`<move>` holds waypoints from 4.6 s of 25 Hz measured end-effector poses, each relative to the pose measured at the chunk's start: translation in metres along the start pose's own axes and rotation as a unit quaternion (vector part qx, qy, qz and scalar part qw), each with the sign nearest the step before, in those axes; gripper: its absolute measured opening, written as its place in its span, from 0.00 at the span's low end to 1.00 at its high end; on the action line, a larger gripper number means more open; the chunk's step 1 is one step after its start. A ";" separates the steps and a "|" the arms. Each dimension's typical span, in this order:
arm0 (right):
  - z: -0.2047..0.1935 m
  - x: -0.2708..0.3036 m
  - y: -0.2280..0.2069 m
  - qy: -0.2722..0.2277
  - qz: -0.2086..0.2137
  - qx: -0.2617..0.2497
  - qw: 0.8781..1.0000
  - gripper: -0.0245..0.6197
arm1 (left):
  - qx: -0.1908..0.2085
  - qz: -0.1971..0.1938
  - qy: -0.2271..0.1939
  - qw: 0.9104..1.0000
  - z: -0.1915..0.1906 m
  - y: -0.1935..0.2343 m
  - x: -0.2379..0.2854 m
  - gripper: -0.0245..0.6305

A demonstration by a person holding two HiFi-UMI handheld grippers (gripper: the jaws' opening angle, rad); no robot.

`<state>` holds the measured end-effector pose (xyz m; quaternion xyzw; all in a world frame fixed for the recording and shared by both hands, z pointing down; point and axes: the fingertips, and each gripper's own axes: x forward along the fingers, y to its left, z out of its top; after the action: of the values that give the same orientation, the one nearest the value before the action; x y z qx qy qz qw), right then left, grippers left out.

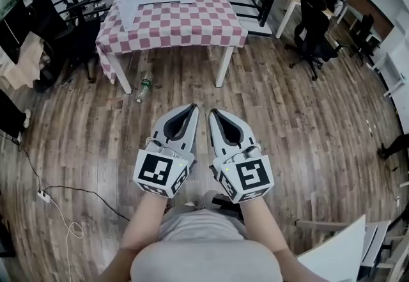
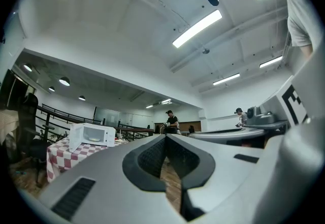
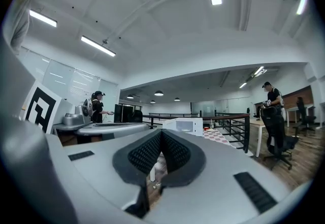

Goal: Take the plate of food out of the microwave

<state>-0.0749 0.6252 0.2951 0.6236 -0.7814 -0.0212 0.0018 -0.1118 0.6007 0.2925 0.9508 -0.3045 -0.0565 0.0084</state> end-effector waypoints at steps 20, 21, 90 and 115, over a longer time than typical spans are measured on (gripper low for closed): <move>-0.009 0.091 -0.001 -0.003 0.086 -0.002 0.996 0.08 | 0.013 0.046 0.016 0.999 -0.009 0.074 0.040 0.04; -0.010 0.098 -0.004 -0.003 0.088 -0.003 0.996 0.08 | 0.014 0.047 0.017 0.999 -0.010 0.079 0.045 0.04; -0.049 0.526 -0.170 0.023 0.130 -0.017 0.991 0.08 | 0.002 0.113 0.029 0.993 -0.042 0.414 0.356 0.04; -0.061 0.655 -0.189 0.039 0.078 -0.019 0.996 0.08 | -0.013 0.067 0.038 0.997 -0.048 0.523 0.423 0.04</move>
<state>-0.0345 -0.0570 0.3340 0.5608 -0.8266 -0.0117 0.0460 -0.0669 -0.0709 0.3237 0.9295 -0.3662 -0.0233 0.0366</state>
